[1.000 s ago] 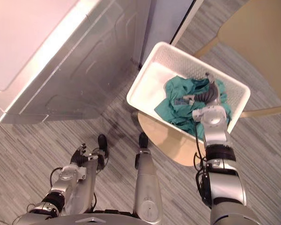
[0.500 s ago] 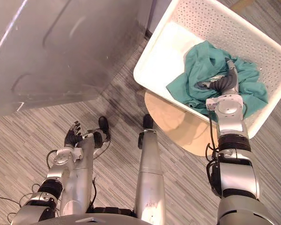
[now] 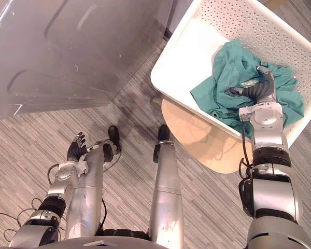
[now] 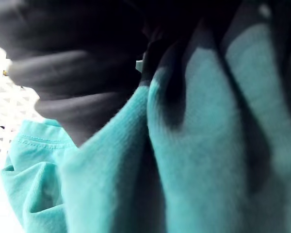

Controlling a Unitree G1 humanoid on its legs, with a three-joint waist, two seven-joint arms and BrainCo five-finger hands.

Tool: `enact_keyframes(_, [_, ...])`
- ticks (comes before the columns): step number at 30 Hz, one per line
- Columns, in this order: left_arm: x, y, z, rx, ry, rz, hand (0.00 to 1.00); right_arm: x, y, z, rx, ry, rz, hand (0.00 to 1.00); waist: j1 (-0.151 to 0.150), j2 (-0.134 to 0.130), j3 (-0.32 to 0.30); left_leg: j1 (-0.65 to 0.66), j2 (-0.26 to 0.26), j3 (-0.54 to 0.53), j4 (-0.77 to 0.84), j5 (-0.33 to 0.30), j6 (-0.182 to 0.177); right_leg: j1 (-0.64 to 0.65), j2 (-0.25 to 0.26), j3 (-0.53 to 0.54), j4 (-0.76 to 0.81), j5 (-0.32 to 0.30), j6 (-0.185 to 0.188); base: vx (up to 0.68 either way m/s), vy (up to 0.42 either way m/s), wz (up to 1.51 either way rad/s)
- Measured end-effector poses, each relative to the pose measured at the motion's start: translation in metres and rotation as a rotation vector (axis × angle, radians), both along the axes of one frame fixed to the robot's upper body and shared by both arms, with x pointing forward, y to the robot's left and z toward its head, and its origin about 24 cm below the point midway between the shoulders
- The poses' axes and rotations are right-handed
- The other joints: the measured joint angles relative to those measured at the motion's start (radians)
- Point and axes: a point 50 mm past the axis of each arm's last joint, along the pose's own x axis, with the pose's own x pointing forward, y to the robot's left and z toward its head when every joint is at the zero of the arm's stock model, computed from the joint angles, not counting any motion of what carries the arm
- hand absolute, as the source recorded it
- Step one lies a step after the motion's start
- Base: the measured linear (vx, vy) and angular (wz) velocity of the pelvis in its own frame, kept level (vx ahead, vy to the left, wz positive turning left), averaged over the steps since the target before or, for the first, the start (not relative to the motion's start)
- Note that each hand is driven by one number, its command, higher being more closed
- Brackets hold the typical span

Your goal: Pick up the laundry basket with both hands and put the clothes into the washing machine.

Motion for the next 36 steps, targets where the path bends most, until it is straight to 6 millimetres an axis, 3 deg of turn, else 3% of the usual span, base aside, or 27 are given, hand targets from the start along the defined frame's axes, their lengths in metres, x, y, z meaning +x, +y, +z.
enact_keyframes(12, [-0.001, 0.0, -0.002, 0.0, 0.008, 0.001, 0.0, 0.004, 0.007, -0.006, -0.006, 0.022, 0.024, 1.0, 0.001, -0.009, -0.005, 0.014, 0.011, -0.001, -0.001, 0.005, -0.008, 0.008, 0.012, 0.0, 0.0, 0.003, -0.006, 0.0, -0.018, -0.02])
enact_keyframes(21, [-0.011, 0.005, -0.016, -0.028, 0.074, 0.03, 0.0, 0.011, 0.024, -0.034, 0.099, 0.076, 0.048, 1.0, 0.006, -0.042, -0.038, 0.076, 0.011, 0.018, -0.053, 0.018, -0.013, 0.057, 0.003, -0.003, -0.038, 0.016, -0.015, 0.0, -0.018, -0.02])
enact_keyframes(30, [-0.015, 0.002, -0.023, -0.061, 0.109, 0.054, 0.0, 0.008, 0.035, -0.035, 0.714, -0.268, 0.075, 1.0, 0.008, -0.041, -0.039, 0.133, 0.005, 0.026, -0.078, 0.019, -0.005, 0.121, -0.004, 0.001, -0.082, 0.031, -0.002, 0.02, 0.01, -0.02])
enact_keyframes(36, [-0.02, -0.004, -0.028, -0.075, 0.138, 0.069, 0.0, -0.001, 0.056, -0.006, 0.912, -0.543, 0.211, 1.0, 0.007, -0.04, -0.04, 0.202, 0.003, 0.035, -0.113, 0.022, -0.005, 0.186, -0.005, 0.002, -0.115, 0.034, -0.002, 0.04, -0.012, -0.04])
